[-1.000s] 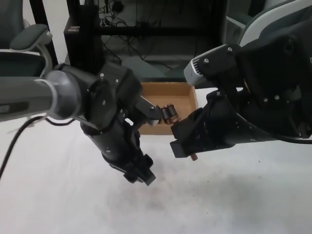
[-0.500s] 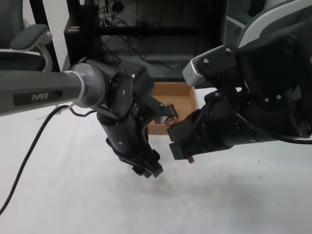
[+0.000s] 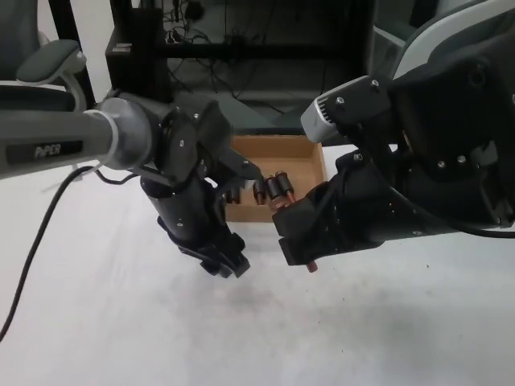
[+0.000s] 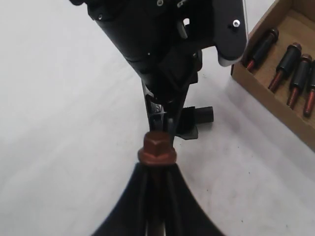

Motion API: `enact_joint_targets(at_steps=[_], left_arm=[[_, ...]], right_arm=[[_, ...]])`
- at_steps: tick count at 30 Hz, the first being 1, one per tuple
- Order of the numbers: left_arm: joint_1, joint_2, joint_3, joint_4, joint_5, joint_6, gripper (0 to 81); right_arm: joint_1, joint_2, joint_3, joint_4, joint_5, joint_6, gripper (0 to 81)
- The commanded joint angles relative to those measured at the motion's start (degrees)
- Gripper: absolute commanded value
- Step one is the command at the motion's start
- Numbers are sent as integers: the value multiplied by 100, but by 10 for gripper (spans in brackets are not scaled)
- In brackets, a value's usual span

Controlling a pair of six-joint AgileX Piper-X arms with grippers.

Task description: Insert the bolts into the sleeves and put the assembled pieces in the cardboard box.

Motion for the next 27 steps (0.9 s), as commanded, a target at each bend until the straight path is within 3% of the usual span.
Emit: enact_joint_targets(at_steps=[1, 18, 23, 27], left_arm=[[41, 7, -78, -77, -31, 99, 640], [-3, 460, -660, 260, -4, 335, 638], [-3, 490, -738, 318, -4, 393, 490], [-18, 490, -738, 304, 248, 384, 483]], right_arm=[[-29, -76, -36, -42, -70, -14, 6], [-29, -76, -36, -42, -78, -14, 6], [-29, -76, -36, -77, -74, -14, 6], [-29, -76, -36, -226, -74, -14, 6]])
